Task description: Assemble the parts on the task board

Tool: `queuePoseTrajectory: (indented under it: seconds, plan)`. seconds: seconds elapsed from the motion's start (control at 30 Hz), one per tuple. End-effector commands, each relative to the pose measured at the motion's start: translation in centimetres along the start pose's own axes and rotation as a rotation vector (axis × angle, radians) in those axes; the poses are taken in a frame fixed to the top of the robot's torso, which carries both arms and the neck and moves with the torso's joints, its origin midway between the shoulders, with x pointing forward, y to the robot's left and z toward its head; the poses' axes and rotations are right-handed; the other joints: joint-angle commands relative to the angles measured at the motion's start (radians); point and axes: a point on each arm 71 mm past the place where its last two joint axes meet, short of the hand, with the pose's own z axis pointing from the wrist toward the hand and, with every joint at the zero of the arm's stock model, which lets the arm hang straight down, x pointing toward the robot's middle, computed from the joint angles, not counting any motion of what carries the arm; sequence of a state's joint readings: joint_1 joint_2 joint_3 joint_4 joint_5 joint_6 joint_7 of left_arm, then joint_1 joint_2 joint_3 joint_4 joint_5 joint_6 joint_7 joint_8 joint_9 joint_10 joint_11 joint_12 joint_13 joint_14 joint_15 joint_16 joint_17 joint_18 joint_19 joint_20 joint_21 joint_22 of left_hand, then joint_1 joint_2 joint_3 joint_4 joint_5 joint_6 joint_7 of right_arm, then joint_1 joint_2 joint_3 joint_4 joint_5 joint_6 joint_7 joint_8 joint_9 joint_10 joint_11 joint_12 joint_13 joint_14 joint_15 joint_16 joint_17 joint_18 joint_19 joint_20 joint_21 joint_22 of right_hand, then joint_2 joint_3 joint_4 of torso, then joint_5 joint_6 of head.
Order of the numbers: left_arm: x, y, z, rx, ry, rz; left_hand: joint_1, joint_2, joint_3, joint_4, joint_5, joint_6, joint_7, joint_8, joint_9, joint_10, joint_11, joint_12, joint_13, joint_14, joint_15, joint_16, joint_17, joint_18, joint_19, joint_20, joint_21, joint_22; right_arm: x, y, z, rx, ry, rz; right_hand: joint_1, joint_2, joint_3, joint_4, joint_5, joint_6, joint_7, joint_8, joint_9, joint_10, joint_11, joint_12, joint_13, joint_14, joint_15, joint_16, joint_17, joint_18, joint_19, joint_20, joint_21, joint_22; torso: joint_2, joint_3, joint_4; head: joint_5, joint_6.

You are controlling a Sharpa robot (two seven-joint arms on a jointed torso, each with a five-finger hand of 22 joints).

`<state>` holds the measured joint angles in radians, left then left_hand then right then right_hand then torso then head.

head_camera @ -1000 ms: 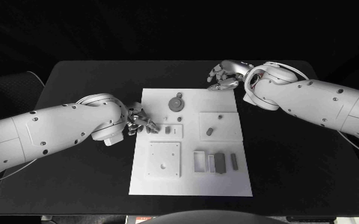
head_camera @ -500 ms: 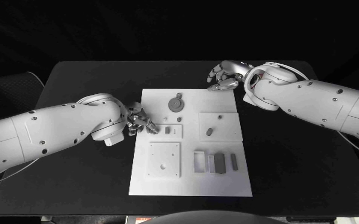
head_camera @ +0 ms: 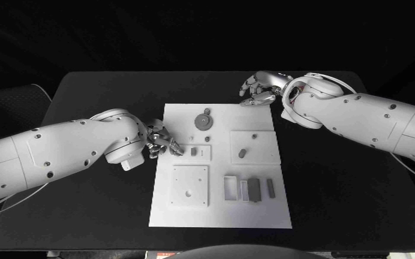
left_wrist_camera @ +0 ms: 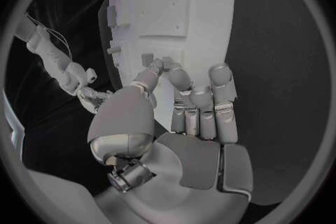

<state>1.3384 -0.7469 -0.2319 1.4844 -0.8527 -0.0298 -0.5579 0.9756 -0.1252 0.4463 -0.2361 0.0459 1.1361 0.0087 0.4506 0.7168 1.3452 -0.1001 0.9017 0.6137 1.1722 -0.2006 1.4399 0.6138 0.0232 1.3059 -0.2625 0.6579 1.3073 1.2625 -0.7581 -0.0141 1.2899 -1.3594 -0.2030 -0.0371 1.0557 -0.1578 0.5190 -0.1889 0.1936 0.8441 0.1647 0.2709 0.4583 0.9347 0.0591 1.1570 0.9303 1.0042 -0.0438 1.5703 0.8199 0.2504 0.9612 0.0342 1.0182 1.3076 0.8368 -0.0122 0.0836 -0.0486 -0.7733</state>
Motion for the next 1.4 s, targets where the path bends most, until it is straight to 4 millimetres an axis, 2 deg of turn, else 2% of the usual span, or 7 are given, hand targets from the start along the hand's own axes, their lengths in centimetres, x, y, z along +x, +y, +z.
queuePoseTrajectory:
  seconds: [0.03, 0.8, 1.2, 1.4]
  plan:
    - [0.4, -0.2, -0.1, 0.012, 0.015, -0.018, 0.045, 0.042, 0.049, -0.047, 0.002, 0.001, -0.002, -0.006, -0.001, -0.003, -0.003, 0.005, 0.001, 0.003, -0.007, 0.003, -0.001, 0.019, 0.002, 0.002, -0.001, 0.018, 0.1, 0.1, 0.0, -0.008, 0.015, 0.0, -0.002, 0.012, -0.003, -0.001, 0.005, -0.002, 0.007, -0.006, -0.001, -0.005, 0.001, 0.003, -0.002, 0.008, 0.0, -0.005, -0.001, 0.011, 0.006, -0.003, -0.005, 0.012, 0.0, -0.0006, 0.0004, -0.001, 0.0]
    - [0.0, -1.2, -0.2, 0.029, 0.003, -0.029, 0.066, 0.044, 0.065, -0.048, 0.004, 0.009, -0.004, -0.003, 0.002, 0.001, -0.005, 0.007, 0.001, 0.007, -0.009, 0.006, -0.001, 0.018, 0.006, 0.001, 0.002, 0.019, 0.2, 0.1, 0.0, -0.007, 0.017, 0.0, -0.003, 0.012, -0.004, 0.0, 0.005, -0.003, 0.008, -0.006, -0.002, -0.005, 0.002, 0.004, -0.002, 0.008, 0.001, -0.006, -0.001, 0.011, 0.005, -0.002, -0.005, 0.012, 0.0, -0.0003, 0.001, -0.002, 0.003]
    - [0.4, -1.4, -0.1, -0.013, 0.08, 0.068, 0.073, 0.038, 0.069, -0.05, 0.005, 0.013, -0.006, -0.001, 0.003, 0.004, -0.007, 0.008, -0.001, 0.01, -0.01, 0.008, -0.002, 0.017, 0.008, 0.002, 0.004, 0.02, 0.1, 0.0, -0.1, -0.006, 0.017, 0.0, -0.003, 0.012, -0.004, -0.001, 0.005, -0.003, 0.008, -0.006, -0.002, -0.005, 0.002, 0.004, -0.003, 0.008, 0.001, -0.006, -0.001, 0.011, 0.005, -0.002, -0.005, 0.012, 0.0, 0.0003, 0.0004, 0.001, 0.001]
    - [0.3, -1.7, 0.1, -0.026, 0.083, 0.096, 0.083, 0.039, 0.083, -0.047, 0.04, 0.021, -0.008, 0.003, 0.009, 0.008, -0.009, 0.01, -0.005, 0.013, -0.011, 0.01, -0.002, 0.014, 0.01, 0.005, 0.007, 0.02, 0.1, 0.0, -0.1, -0.005, 0.017, 0.0, -0.003, 0.012, -0.004, -0.001, 0.005, -0.003, 0.008, -0.006, -0.002, -0.006, 0.002, 0.004, -0.003, 0.008, 0.001, -0.006, -0.001, 0.011, 0.005, -0.002, -0.005, 0.012, 0.0, 0.0, 0.0003, 0.001, -0.001]
